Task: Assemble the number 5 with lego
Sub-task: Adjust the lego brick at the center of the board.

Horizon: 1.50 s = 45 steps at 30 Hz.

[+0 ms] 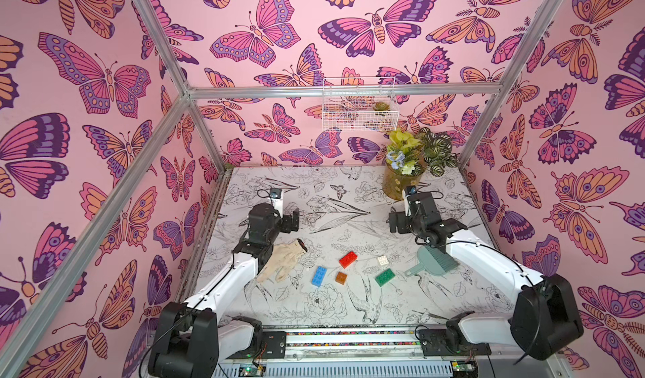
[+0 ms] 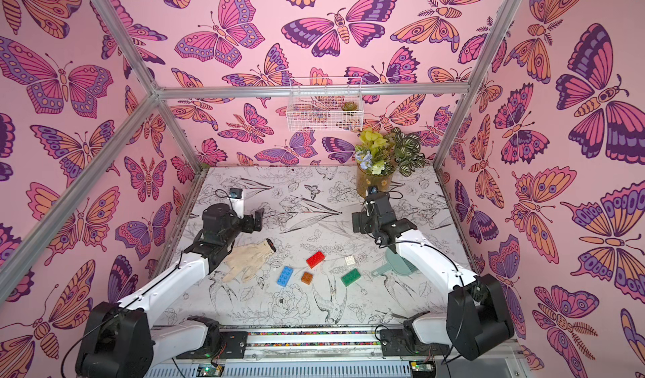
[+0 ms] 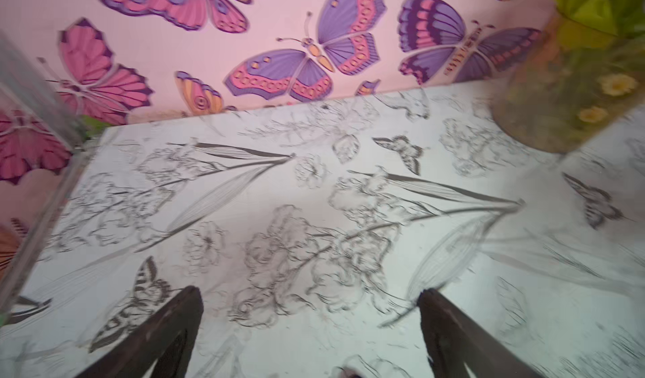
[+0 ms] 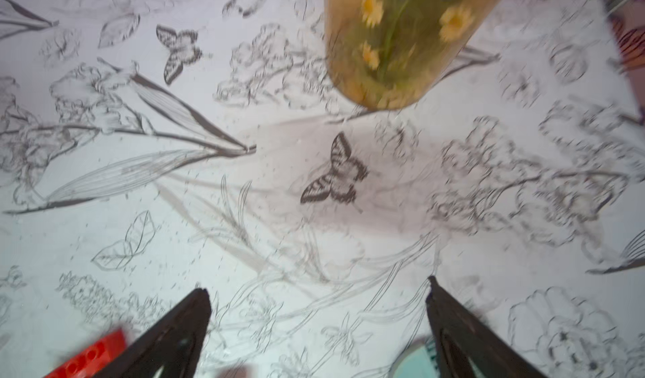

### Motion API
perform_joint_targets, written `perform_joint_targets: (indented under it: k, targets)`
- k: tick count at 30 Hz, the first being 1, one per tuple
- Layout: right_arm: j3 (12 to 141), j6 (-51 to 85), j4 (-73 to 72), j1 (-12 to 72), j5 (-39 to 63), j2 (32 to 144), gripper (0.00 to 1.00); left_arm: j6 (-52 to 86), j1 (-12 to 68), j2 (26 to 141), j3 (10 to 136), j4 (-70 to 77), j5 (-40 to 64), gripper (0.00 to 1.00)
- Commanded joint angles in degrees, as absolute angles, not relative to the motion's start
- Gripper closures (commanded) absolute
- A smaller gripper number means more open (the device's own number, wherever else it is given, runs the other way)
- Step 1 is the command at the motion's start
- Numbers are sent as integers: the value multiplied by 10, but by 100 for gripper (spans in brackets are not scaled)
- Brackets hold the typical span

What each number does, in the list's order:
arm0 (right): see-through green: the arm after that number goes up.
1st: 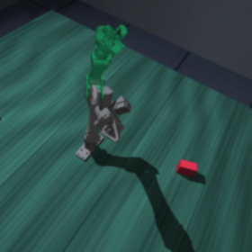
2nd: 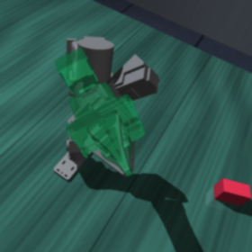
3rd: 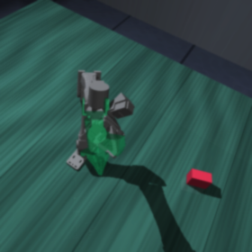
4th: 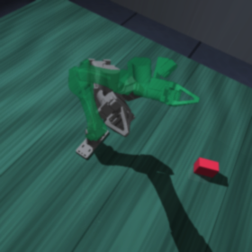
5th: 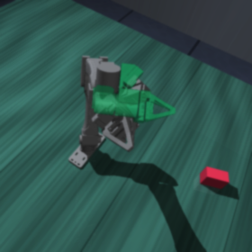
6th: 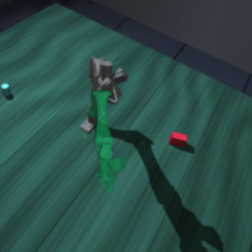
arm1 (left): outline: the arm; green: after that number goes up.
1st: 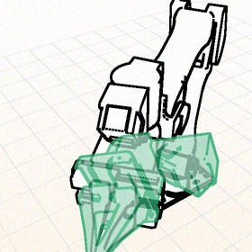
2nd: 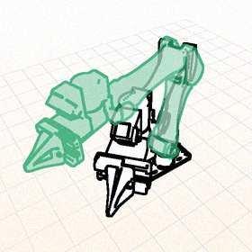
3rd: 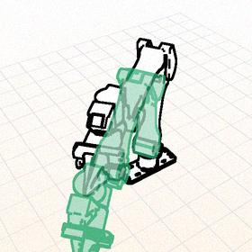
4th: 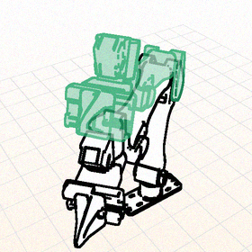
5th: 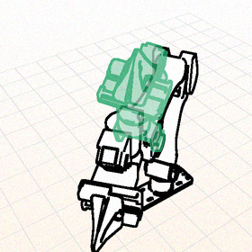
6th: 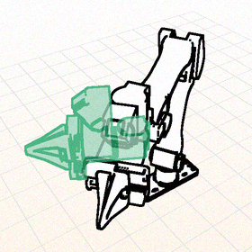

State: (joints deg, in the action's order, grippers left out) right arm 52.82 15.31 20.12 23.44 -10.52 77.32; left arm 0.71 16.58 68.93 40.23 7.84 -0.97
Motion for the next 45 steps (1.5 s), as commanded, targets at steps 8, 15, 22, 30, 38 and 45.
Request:
perform_joint_targets:
  k: [8, 15, 22, 30, 38, 45]
  targets:
    - [532, 282, 324, 235, -12, 772, 1, 33, 353, 787, 493, -155, 37, 1]
    - [524, 299, 329, 234, 0, 767, 1, 29, 414, 884, 555, -194, 58, 1]
    - [522, 300, 326, 233, 15, 781, 1, 14, 448, 959, 617, -259, 53, 1]
    - [514, 300, 319, 233, 24, 787, 1, -4, 468, 1017, 657, -321, -23, 1]
    - [515, 296, 321, 233, 27, 793, 1, -5, 473, 1052, 680, -347, -88, 1]
    - [514, 298, 321, 233, 32, 799, 1, 0, 472, 1078, 706, -373, -144, 0]
